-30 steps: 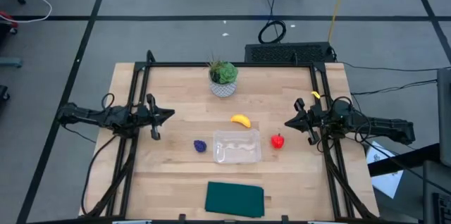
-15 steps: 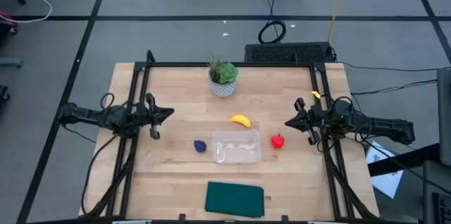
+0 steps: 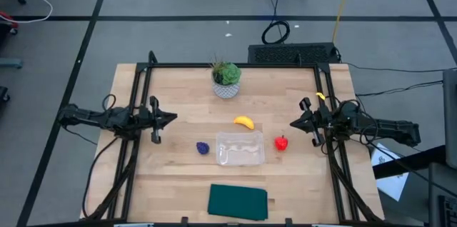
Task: Pick and placing Produce into tupperware
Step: Put the grapes into the transparent bin
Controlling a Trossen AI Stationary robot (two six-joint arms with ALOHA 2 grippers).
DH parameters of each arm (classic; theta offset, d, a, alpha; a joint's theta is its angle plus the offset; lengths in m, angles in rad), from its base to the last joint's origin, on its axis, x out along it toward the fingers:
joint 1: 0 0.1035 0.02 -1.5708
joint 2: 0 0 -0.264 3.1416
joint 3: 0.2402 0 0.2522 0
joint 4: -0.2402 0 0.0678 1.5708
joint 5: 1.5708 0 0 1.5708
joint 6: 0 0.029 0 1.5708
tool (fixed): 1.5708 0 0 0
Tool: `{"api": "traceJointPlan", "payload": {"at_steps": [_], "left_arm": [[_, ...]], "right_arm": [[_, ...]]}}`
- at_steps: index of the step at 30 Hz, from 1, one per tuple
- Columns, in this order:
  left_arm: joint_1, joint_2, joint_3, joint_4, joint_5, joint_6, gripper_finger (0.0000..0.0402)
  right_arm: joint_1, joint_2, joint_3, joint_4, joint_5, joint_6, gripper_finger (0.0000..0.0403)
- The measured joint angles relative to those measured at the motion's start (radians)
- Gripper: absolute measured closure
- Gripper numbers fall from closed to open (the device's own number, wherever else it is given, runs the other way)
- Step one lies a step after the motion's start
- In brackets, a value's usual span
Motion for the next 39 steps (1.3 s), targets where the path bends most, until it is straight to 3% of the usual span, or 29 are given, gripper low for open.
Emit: {"api": "traceJointPlan", "payload": {"at_steps": [6,12,20,39], "left_arm": [[0.022,0.053,0.0,0.05,0.004,0.055,0.0369],[0.047,0.126,0.0,0.094,0.083,0.024,0.0369],[0.056,0.233,0.003,0.217,0.088,-0.012,0.0369],[0.055,0.487,0.23,0.188,0.14,0.016,0.0369]], "right_arm": [[0.0,0.0,0.0,0.0,0.002,-0.023,0.0403],[0.0,0.0,0.0,0.004,0.002,-0.024,0.0403],[0.0,0.0,0.0,0.003,0.003,-0.046,0.0403],[0.0,0.0,0.0,0.007,0.004,-0.054,0.0403]]}}
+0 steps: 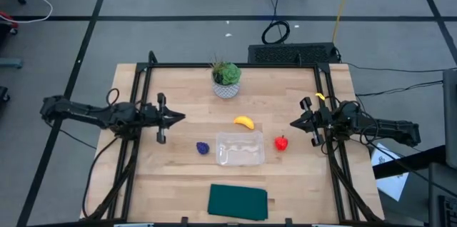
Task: Pick and placing Produce into tupperware
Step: Put the grapes into the transparent bin
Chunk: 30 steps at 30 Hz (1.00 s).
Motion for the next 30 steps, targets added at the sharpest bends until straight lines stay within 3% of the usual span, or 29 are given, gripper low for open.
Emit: {"api": "traceJointPlan", "payload": {"at_steps": [10,26,30], "left_arm": [[0.001,0.083,0.087,-0.001,0.0,0.0,0.0369],[0.042,0.089,0.143,-0.038,0.001,0.019,0.0369],[0.083,0.089,0.143,-0.04,0.054,0.017,0.0369]], "right_arm": [[0.0,0.0,0.0,0.0,0.0,0.007,0.0403],[0.0,0.0,0.0,0.008,0.0,0.007,0.0403],[0.0,0.0,0.0,0.008,0.0,0.007,0.0403]]}}
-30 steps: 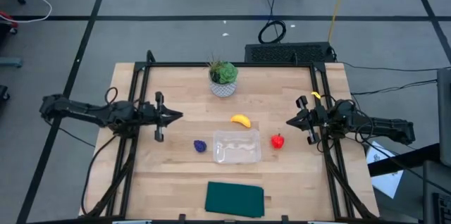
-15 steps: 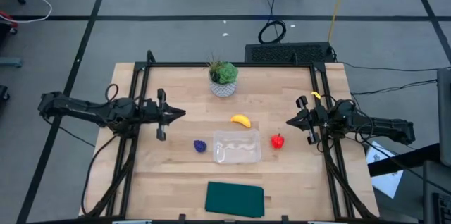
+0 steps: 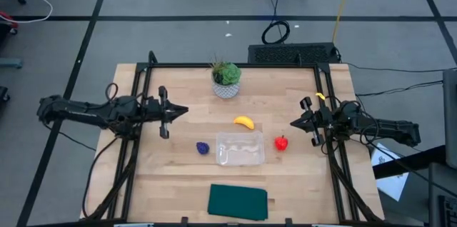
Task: Pick and placing Produce into tupperware
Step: Put the grapes into the transparent bin
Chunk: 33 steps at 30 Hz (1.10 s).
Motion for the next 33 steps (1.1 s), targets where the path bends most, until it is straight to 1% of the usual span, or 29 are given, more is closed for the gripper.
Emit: {"api": "traceJointPlan", "payload": {"at_steps": [7,11,22,28,33], "left_arm": [[0.078,0.0,0.001,-0.003,0.111,-0.046,0.0369],[0.107,0.024,0.055,-0.082,0.131,-0.075,0.0369],[0.114,0.197,0.298,-0.333,0.148,-0.065,0.0369],[0.114,0.29,0.38,-0.431,0.2,-0.04,0.0369],[0.114,0.369,0.425,-0.505,0.24,-0.025,0.0369]], "right_arm": [[0.0,0.0,0.0,0.0,0.0,0.0,0.0403],[0.0,0.0,0.0,0.0,0.0,0.0,0.0403],[0.0,0.0,0.0,-0.002,0.0,0.0,0.0403],[0.0,0.0,0.0,-0.008,0.0,0.0,0.0403],[0.0,0.0,0.0,-0.008,0.0,0.0,0.0403]]}}
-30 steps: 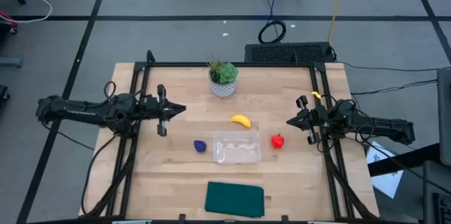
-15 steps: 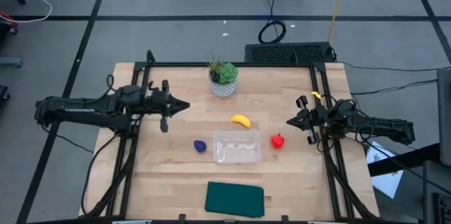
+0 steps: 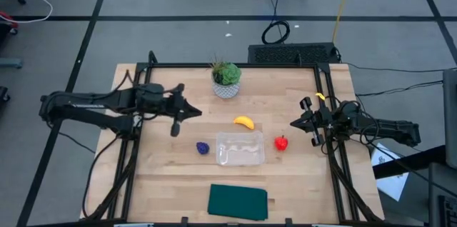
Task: Pick and placing Produce into tupperware
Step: Put the grapes into the transparent bin
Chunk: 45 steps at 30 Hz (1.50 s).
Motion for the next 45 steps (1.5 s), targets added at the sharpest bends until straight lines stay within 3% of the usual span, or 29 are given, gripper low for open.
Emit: {"api": "traceJointPlan", "payload": {"at_steps": [17,27,37,45], "left_arm": [[0.0,0.222,0.272,-0.357,0.003,-0.026,0.0369],[0.0,0.328,0.396,-0.488,0.01,-0.022,0.0369],[-0.002,0.409,0.424,-0.582,0.01,-0.002,0.0369],[-0.029,0.449,0.424,-0.635,0.011,0.167,0.0369]], "right_arm": [[0.0,0.0,0.0,0.0,0.0,0.0,0.0403],[0.0,0.004,0.0,-0.007,0.0,0.0,0.0403],[0.0,0.013,0.0,-0.006,0.0,0.0,0.0403],[0.0,0.02,0.0,-0.007,0.0,-0.001,0.0403]]}}
